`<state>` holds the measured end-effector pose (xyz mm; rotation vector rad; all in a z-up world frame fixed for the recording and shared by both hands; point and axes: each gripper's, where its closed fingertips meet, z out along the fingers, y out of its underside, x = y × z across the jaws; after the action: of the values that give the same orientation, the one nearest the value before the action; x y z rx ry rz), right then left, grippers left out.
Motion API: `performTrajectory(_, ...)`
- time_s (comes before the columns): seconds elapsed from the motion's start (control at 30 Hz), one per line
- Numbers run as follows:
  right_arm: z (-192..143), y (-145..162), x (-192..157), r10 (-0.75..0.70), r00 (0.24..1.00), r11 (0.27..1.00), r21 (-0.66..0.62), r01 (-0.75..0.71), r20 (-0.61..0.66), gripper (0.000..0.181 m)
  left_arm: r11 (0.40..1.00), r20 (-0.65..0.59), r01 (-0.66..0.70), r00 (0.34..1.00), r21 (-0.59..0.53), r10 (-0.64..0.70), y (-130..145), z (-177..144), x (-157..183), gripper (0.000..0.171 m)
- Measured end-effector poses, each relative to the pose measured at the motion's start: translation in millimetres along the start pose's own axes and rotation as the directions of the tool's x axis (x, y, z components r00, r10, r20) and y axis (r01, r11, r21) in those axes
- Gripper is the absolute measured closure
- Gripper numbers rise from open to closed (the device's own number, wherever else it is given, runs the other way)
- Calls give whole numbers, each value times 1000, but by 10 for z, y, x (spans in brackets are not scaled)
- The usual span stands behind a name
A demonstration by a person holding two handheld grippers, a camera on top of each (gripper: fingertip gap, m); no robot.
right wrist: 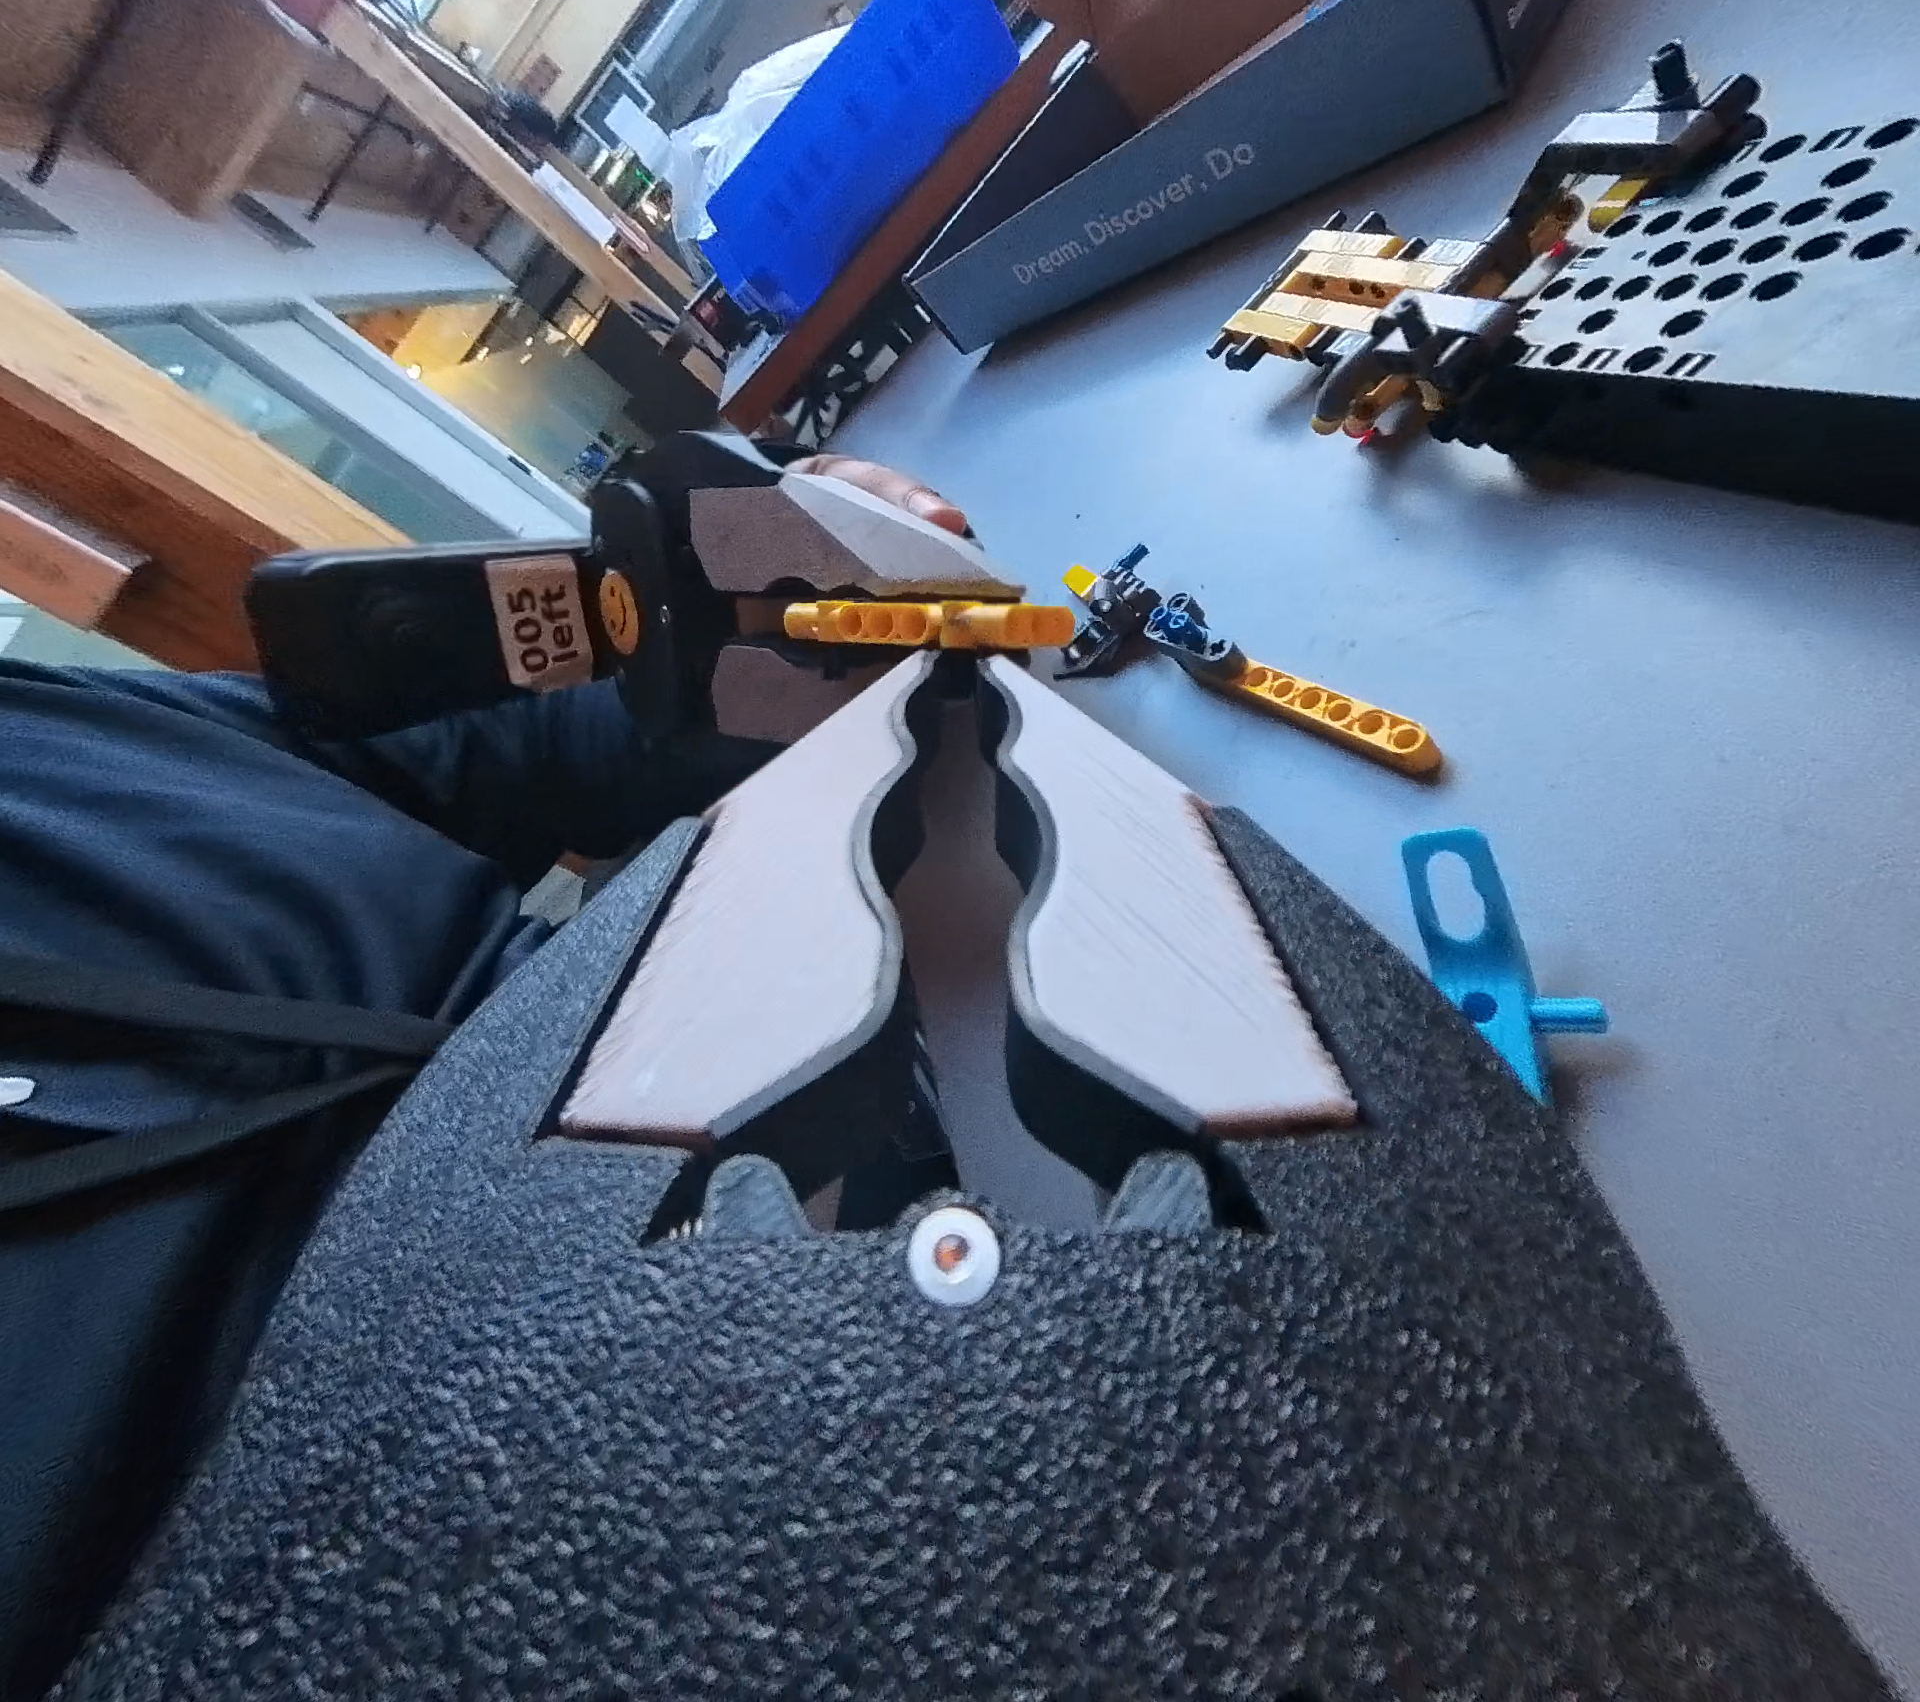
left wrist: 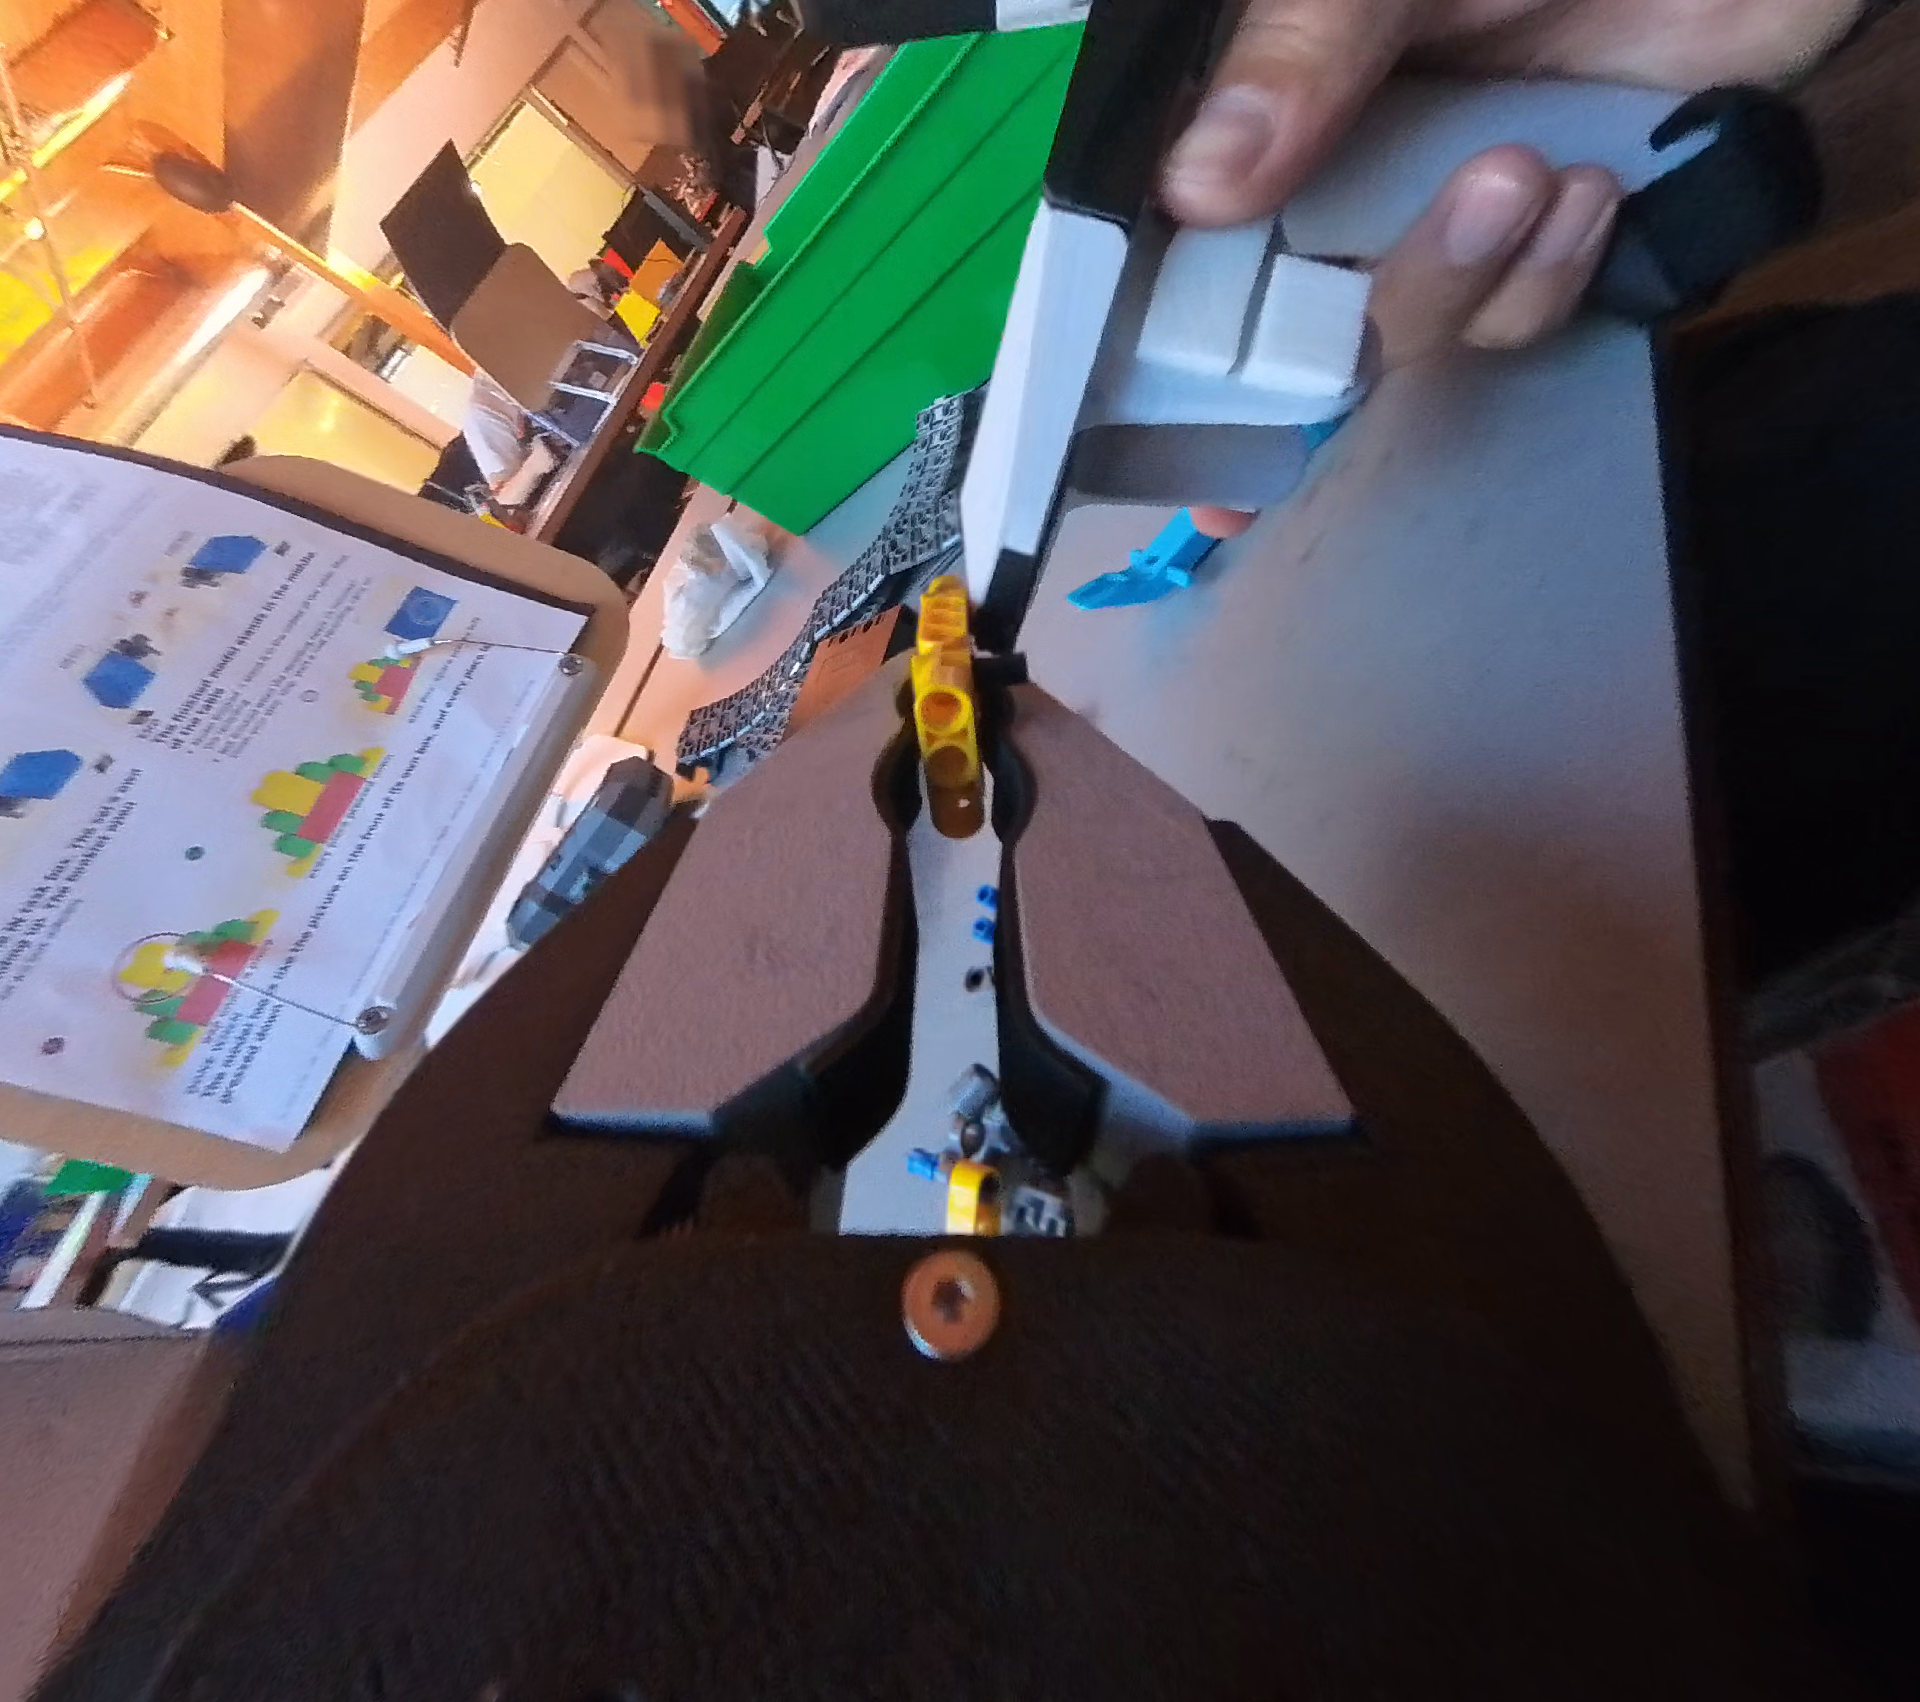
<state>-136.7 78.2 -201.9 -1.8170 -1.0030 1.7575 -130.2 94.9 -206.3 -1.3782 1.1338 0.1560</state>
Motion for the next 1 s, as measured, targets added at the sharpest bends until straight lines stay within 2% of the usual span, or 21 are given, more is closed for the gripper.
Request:
performTrajectory(0.1, 1, 20, -28, -83, 996, 997, -12, 82, -21, 180, 999, 19, -41, 999, 11, 41, -32, -19, 0, 165)
performTrajectory(0.2, -31, 110, -30, -245, 967, 964, -123, 236, -67, 181, 1000, -21, 11, 1000, 21, -10, -48, -26, 30, 165)
performTrajectory(0.23, -39, 209, 24, -322, 942, 931, -212, 297, -92, 181, 999, 61, 44, 997, -25, -42, 36, -22, -130, 166)
performTrajectory(0.27, -48, 352, 114, -427, 896, 868, -333, 368, -125, 181, 992, 85, 120, 989, -37, -117, 121, -23, -255, 166)
performTrajectory(0.3, -51, 453, 165, -515, 845, 807, -414, 421, -143, 181, 970, 68, 238, 969, -37, -235, 196, -31, -333, 165)
performTrajectory(0.33, -46, 471, 159, -554, 819, 782, -431, 451, -149, 181, 957, 41, 287, 957, -39, -286, 238, -35, -349, 166)
performTrajectory(0.43, -130, 208, 127, -520, 829, 837, -316, 447, -204, 181, 975, -51, 218, 974, -42, -220, 180, -13, -112, 165)
performTrajectory(0.5, -229, 50, 85, -520, 823, 848, -253, 466, -230, 181, 991, -63, 126, 990, -55, -130, 157, 38, -5, 165)
performTrajectory(0.57, -450, -114, 230, -594, 725, 803, -301, 514, -348, 180, 996, -103, 58, 993, -61, -65, 150, 69, 114, 165)
performTrajectory(0.63, -790, -349, 417, -661, 572, 748, -373, 549, -486, 180, 997, -106, -9, 994, -73, 1, 160, 79, 175, 165)
performTrajectory(0.7, -1133, -513, 591, -673, 452, 732, -437, 523, -586, 180, 997, -105, -42, 994, -70, 34, 149, 81, 203, 165)
performTrajectory(0.73, -1245, -539, 649, -664, 431, 739, -450, 502, -611, 179, 996, -108, -44, 994, -72, 36, 153, 84, 211, 164)
performTrajectory(0.83, -1350, -383, 830, -640, 466, 768, -489, 414, -611, 170, 996, -109, -28, 994, -79, 19, 168, 88, 203, 164)
performTrajectory(1.0, -1402, 47, 1245, -640, 498, 752, -612, 245, -586, 158, 993, -124, -39, 992, -112, 25, 229, 113, 239, 164)
